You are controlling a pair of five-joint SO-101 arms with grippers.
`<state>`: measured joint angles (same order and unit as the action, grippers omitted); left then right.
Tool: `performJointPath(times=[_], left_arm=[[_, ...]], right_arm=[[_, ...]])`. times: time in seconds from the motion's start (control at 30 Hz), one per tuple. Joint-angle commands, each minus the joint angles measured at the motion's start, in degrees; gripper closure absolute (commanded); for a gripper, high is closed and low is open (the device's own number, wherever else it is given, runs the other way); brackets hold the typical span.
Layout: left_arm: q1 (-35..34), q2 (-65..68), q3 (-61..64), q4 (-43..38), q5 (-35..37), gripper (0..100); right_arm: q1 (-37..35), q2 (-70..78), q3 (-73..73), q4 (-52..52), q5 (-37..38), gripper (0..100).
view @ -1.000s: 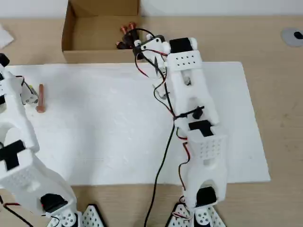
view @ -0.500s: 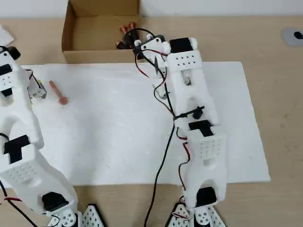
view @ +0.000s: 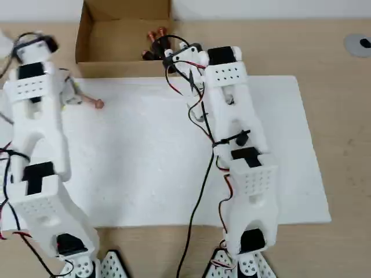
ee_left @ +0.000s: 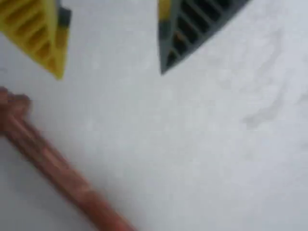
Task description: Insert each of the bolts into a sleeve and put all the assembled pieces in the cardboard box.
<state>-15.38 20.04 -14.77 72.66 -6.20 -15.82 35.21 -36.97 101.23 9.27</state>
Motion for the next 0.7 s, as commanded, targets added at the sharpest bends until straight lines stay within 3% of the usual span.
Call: performJointPath(times=[0.0,0.27,0.47,0.67], left_arm=[[1.93,-0.13,-5.71,-0.97,-12.04,85],[2.29,4.26,-11.87,1.23,-45.98,85],[5.19,10.51,-21.98,6.15,-60.04,85],[6.24,17.36,-28.13,9.23,-67.60,86]], right_arm=[[1.45,-3.65,-0.13,0.44,-0.62,73.1],[4.00,-3.74,-0.13,0.44,-0.62,73.1],[4.79,-3.74,-0.13,0.44,-0.62,73.1],[5.58,-3.82,-0.22,1.05,-0.62,73.1]])
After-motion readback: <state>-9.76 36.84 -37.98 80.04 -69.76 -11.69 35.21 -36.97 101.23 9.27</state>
